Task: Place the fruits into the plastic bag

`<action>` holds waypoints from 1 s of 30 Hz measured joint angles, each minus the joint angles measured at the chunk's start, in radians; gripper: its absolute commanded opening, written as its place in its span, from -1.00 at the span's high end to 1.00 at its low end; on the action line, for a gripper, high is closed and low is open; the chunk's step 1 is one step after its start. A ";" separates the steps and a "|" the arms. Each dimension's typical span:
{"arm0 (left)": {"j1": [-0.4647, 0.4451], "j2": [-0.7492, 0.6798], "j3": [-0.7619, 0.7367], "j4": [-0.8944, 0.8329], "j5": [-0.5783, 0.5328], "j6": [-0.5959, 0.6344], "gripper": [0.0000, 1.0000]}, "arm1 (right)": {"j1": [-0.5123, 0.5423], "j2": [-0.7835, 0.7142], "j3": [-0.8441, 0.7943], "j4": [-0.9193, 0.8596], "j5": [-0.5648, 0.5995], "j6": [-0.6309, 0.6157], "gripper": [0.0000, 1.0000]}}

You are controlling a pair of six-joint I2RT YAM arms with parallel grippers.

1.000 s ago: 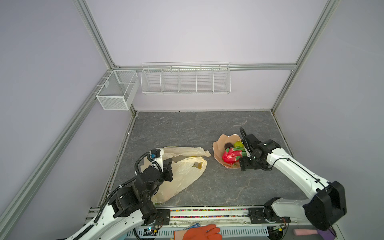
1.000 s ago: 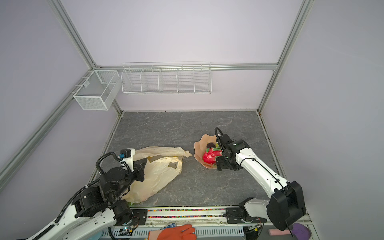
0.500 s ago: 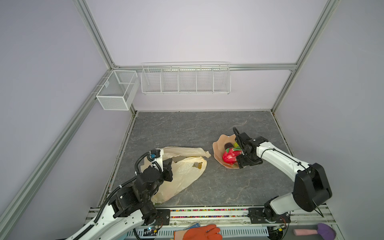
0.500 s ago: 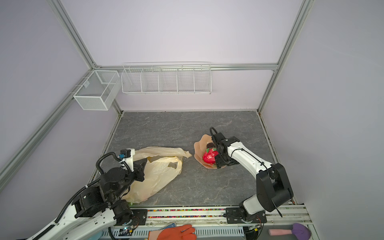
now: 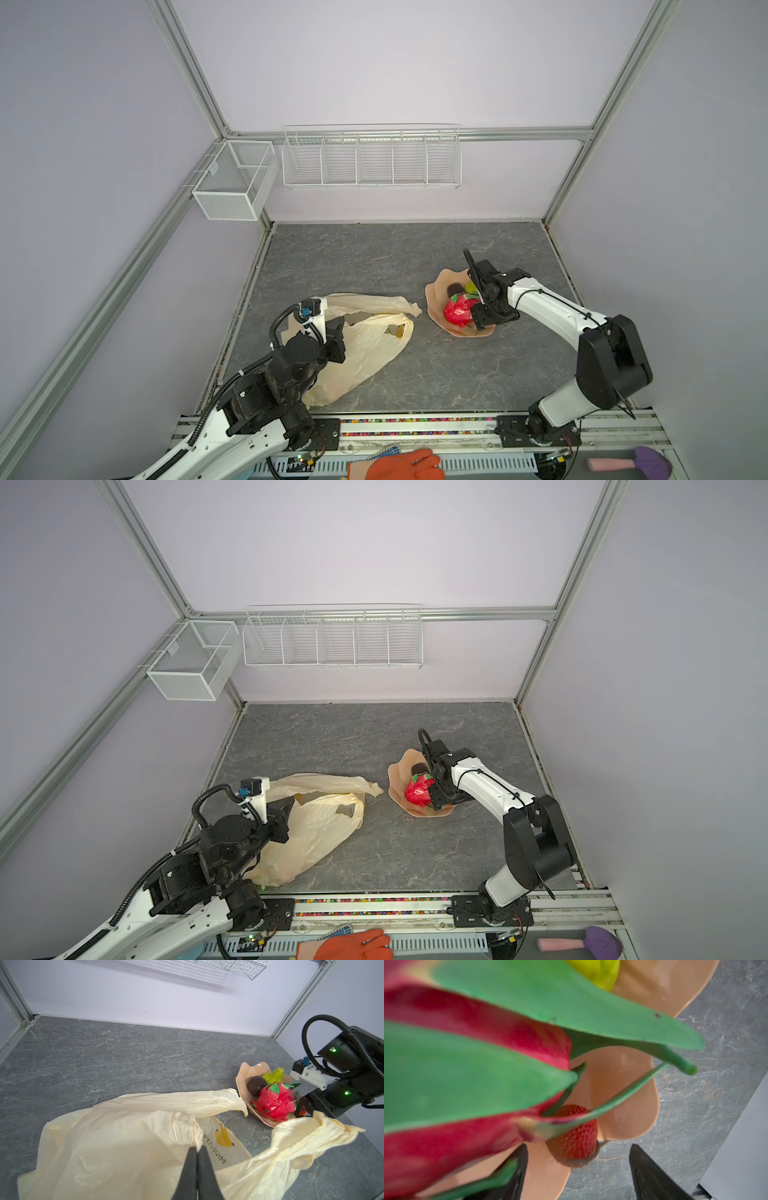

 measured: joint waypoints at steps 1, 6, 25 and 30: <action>0.000 0.000 0.000 0.000 0.000 0.000 1.00 | -0.002 0.003 0.002 0.002 -0.001 -0.003 -0.55; 0.000 0.000 0.000 0.000 0.000 0.000 1.00 | -0.004 0.016 0.006 0.012 -0.015 -0.016 -0.53; 0.000 0.000 0.000 0.000 0.000 0.000 1.00 | -0.006 0.027 0.011 0.035 -0.080 -0.029 -0.19; 0.000 0.000 0.000 0.000 0.000 0.000 1.00 | -0.006 0.027 0.010 0.041 -0.093 -0.027 -0.07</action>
